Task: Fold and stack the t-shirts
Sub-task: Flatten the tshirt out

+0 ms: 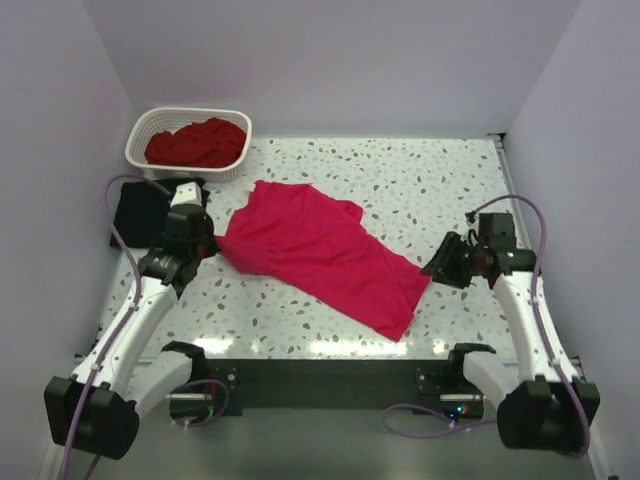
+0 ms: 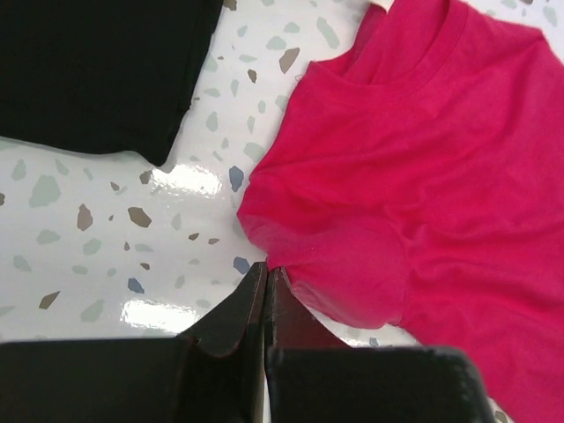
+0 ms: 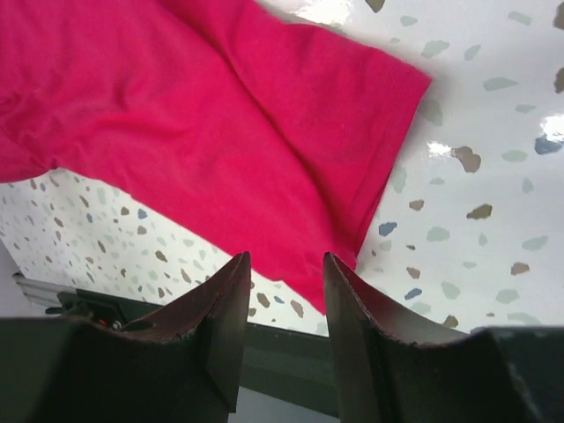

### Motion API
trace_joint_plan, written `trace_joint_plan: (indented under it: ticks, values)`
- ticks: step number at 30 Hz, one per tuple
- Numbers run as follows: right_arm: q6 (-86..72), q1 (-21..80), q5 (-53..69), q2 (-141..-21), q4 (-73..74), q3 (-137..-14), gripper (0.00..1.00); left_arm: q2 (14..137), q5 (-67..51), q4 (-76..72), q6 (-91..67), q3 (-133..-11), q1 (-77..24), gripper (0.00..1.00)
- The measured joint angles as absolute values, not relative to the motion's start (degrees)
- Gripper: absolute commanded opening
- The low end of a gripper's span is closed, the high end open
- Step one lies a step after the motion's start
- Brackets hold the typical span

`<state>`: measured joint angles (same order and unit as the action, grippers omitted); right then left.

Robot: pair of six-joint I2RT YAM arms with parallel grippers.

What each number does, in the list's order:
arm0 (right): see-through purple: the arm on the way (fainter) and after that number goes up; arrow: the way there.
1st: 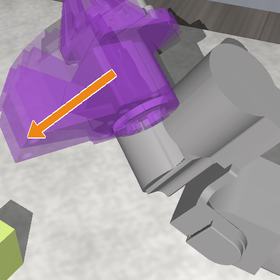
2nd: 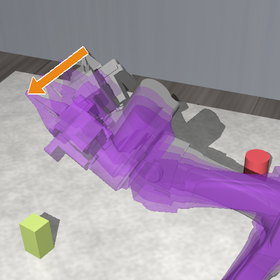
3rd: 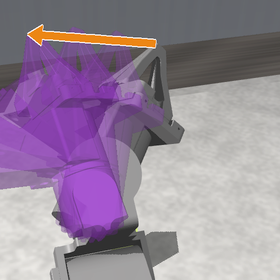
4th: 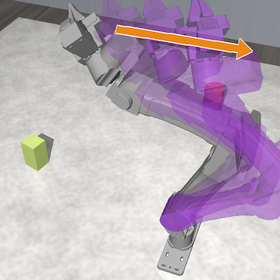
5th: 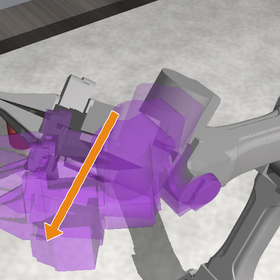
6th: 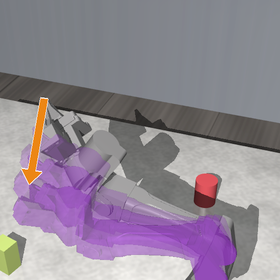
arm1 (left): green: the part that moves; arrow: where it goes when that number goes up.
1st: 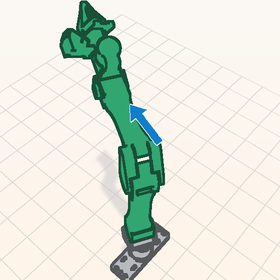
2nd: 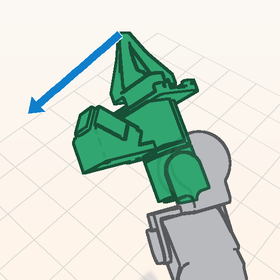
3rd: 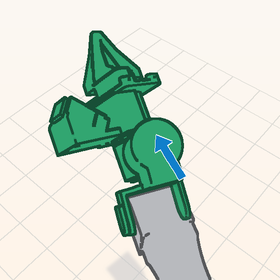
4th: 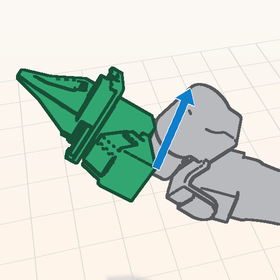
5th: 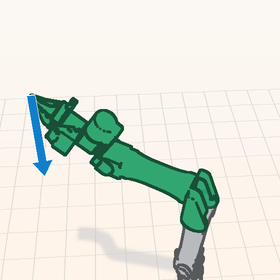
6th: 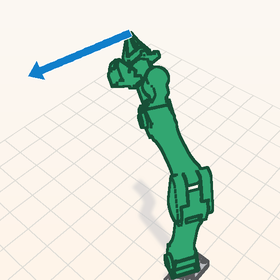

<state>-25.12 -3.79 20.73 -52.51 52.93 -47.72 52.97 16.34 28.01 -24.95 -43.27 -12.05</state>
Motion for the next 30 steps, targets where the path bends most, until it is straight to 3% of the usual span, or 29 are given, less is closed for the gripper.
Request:
trace_joint_plan:
  ticks: [7, 15, 25, 30]
  values:
    - [-27.75, 2.87, 17.89, -71.09, 37.36, -44.49, 0.39, 60.34, 14.09, 26.68, -24.84, -43.4, -12.03, 0.0]
    - [-28.91, 3.68, 14.09, -86.28, 26.61, -44.99, 0.37, 62.78, 14.39, 24.8, -24.16, -45.28, -12.01, 0.0]
    - [-29.98, 3.51, 13.26, -102.76, 23.11, -61.08, 0.37, 63.07, 17.54, 23.55, -22.9, -45.34, -11.92, 0.0]
    - [-30.24, 1.28, 10.72, -109.36, 22.41, -70.41, 0.47, 62.57, 18.17, 23.46, -22.87, -45.08, -11.25, 0.0]
